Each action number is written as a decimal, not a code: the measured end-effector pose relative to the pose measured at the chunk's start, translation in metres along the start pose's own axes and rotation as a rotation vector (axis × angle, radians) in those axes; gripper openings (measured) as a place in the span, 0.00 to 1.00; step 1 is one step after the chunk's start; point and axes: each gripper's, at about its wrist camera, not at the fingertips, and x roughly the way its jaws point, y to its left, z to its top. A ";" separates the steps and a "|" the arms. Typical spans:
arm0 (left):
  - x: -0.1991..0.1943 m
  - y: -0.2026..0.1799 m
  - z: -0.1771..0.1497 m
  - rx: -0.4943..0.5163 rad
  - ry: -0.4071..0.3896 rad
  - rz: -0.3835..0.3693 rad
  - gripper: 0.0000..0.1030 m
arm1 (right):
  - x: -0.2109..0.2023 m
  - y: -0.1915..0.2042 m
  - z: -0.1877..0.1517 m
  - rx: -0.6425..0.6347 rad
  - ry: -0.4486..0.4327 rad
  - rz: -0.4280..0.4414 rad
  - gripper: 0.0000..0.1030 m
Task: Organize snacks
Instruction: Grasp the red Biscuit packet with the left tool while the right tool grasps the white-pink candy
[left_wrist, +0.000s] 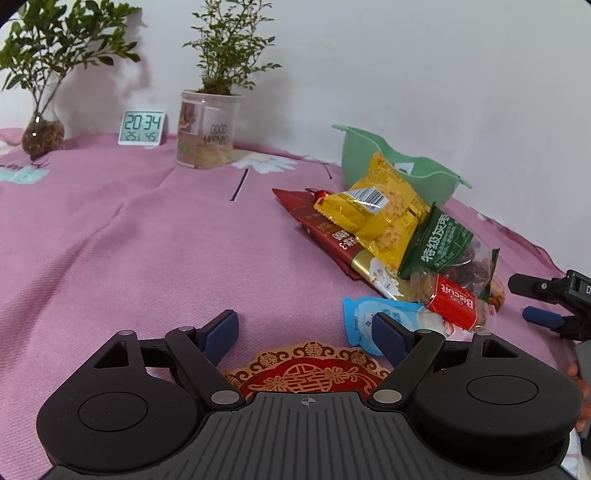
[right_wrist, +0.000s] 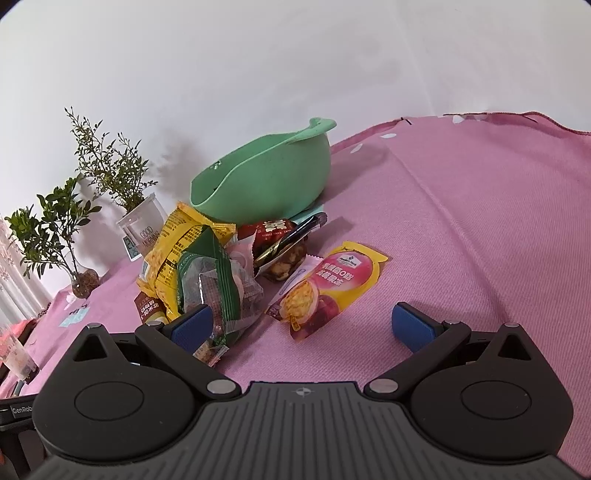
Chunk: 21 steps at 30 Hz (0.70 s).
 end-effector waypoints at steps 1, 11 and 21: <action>0.000 -0.002 0.000 0.004 0.001 0.014 1.00 | 0.000 0.000 0.000 -0.002 0.001 -0.001 1.00; -0.017 -0.030 0.021 0.009 0.050 0.137 1.00 | -0.017 0.000 0.007 -0.064 0.033 0.096 1.00; 0.026 -0.088 0.047 0.097 0.097 0.112 1.00 | 0.008 -0.006 0.023 -0.284 0.137 -0.083 1.00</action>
